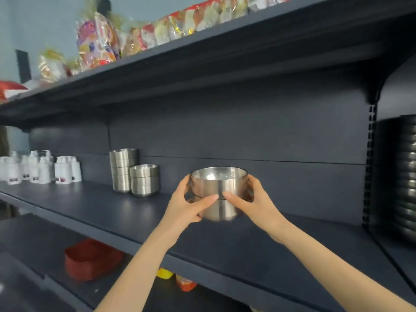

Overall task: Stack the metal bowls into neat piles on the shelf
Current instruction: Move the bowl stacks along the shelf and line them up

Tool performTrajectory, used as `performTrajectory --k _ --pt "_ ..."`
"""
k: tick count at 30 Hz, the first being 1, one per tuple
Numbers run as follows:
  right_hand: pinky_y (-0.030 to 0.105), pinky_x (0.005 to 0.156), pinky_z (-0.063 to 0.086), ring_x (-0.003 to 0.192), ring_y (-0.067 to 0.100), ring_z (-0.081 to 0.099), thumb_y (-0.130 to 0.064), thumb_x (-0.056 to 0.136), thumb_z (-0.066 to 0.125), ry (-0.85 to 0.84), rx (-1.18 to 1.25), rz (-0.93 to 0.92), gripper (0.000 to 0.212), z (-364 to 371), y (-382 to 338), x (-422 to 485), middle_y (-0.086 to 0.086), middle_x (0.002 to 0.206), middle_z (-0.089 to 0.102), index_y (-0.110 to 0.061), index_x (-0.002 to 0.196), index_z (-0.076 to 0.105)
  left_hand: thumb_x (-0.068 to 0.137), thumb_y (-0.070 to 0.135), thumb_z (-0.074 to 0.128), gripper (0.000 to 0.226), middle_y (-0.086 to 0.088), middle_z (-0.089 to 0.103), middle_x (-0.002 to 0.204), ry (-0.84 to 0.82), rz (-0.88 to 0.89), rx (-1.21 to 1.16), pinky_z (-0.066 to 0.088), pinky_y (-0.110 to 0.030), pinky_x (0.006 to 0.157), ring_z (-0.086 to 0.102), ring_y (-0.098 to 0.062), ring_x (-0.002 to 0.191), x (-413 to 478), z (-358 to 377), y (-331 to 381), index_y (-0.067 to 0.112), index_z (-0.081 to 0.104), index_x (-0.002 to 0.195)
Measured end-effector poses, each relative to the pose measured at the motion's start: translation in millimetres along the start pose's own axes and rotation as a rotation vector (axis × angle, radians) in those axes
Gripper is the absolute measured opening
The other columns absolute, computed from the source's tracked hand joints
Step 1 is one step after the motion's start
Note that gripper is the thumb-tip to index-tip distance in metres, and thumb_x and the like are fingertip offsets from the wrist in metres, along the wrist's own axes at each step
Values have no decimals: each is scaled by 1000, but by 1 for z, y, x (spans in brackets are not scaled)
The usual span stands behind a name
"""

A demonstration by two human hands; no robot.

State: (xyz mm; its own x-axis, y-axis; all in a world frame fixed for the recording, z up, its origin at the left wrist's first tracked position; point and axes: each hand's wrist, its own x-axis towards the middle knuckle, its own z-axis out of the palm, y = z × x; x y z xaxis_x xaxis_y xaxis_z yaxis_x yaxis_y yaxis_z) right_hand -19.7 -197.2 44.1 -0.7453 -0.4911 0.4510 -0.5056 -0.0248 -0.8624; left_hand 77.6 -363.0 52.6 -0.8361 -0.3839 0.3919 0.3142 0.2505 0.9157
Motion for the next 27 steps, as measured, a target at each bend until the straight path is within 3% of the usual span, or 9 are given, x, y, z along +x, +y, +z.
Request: performTrajectory --k 3,7,10,18,24,27 --pt "18 90 41 113 -3 50 -49 76 72 -21 28 -12 83 24 9 38 -27 119 48 -26 143 29 76 28 80 84 23 49 120 16 -5 29 59 -31 76 59 -1 93 30 -24 -7 37 32 144" --pt "14 85 41 108 -5 50 -44 81 72 -22 29 -34 81 47 22 85 -30 114 46 -25 145 27 76 27 80 91 11 47 133 38 -18 43 58 -30 74 59 -6 88 72 -46 -21 35 26 148" --pt "10 75 41 100 -11 47 -42 82 71 -17 21 -28 78 59 36 112 -31 109 44 -23 144 27 75 28 80 94 9 48 132 36 -51 53 58 -27 72 61 -5 89 101 -59 -33 35 23 150" --pt "8 73 40 96 -10 47 -42 84 69 -24 -37 -15 78 91 60 164 -26 110 45 -21 145 26 76 30 80 93 11 52 127 41 -65 56 57 -35 82 63 -4 97 147 -89 -70 32 25 150" --pt "21 94 40 115 5 49 -43 81 73 -60 -99 -4 85 131 62 202 -14 127 47 -21 146 23 79 27 78 82 19 60 106 58 -41 44 58 -33 78 62 -1 80 178 -126 -86 28 30 147" --pt "27 103 39 124 10 45 -44 78 75 -22 -93 1 94 160 64 221 -9 135 44 -17 149 19 79 31 77 81 14 60 118 34 -35 50 56 -34 82 64 -4 91 194 -155 -94 30 31 146"
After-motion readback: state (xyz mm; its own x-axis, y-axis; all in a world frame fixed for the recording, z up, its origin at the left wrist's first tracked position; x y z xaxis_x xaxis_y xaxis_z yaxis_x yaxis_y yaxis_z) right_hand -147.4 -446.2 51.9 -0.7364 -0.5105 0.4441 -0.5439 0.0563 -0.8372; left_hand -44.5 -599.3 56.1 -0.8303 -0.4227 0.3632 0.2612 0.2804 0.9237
